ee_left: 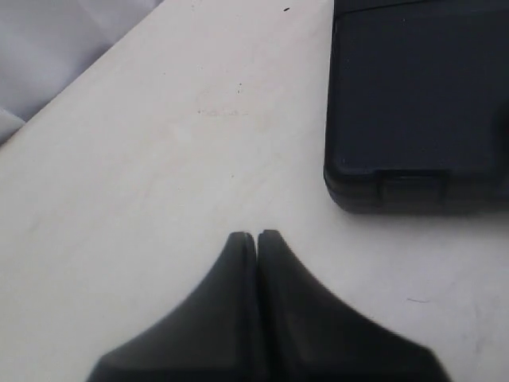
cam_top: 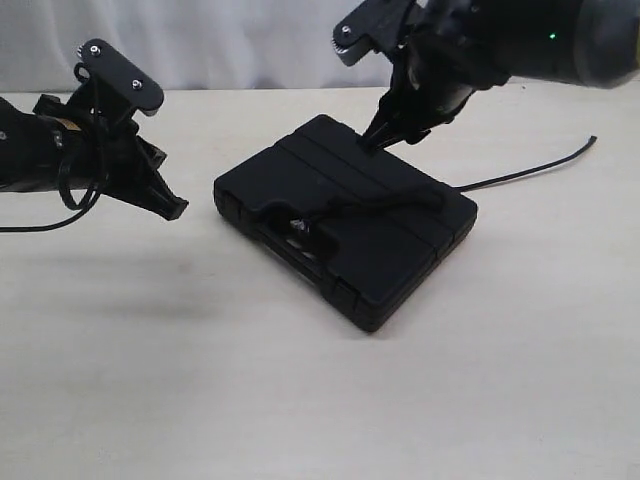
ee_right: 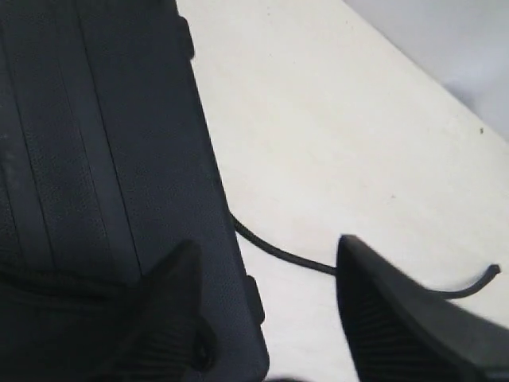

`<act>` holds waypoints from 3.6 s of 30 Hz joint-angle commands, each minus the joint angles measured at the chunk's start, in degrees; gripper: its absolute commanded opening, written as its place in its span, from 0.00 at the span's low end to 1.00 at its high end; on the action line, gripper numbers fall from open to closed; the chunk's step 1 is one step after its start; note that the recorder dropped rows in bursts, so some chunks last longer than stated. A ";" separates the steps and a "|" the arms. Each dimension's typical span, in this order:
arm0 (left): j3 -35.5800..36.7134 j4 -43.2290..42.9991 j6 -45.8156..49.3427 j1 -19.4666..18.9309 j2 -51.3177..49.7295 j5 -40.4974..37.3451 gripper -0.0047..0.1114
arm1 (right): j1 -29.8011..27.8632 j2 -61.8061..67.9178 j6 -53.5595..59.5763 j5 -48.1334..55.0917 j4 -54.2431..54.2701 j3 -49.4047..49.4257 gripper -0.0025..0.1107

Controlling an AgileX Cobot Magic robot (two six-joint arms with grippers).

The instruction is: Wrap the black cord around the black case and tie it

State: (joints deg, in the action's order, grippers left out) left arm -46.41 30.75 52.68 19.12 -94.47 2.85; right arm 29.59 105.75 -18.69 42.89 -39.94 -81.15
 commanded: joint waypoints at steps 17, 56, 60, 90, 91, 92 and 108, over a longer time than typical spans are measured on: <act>7.82 -28.98 -48.11 7.65 -1.30 53.22 0.04 | -35.52 0.63 31.00 4.03 54.74 -6.44 0.52; -20.24 4.24 -2.52 -12.02 10.00 -51.30 0.04 | -34.74 -17.25 39.32 -5.99 70.79 11.98 0.48; -18.08 20.20 22.00 -6.72 8.10 -49.32 0.10 | -34.74 -17.25 39.32 -6.48 70.79 11.98 0.48; -41.73 -0.02 19.16 13.02 -28.71 -37.57 0.42 | -39.09 -9.06 26.38 -10.16 53.79 9.18 0.48; -41.73 -0.07 19.28 13.02 -28.42 -38.29 0.42 | -40.46 -8.47 26.38 -10.28 54.71 9.18 0.48; -41.73 -0.07 19.28 13.02 -28.04 -38.55 0.42 | -41.02 -7.76 26.38 -10.28 55.48 9.18 0.48; -42.89 -0.17 18.85 14.07 -30.64 -36.72 0.42 | -42.70 -1.81 26.41 -11.59 55.52 9.18 0.48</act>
State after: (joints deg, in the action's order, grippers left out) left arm -89.42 30.99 72.06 32.93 -124.18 -35.73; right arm -12.04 102.63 7.86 32.00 15.55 -71.69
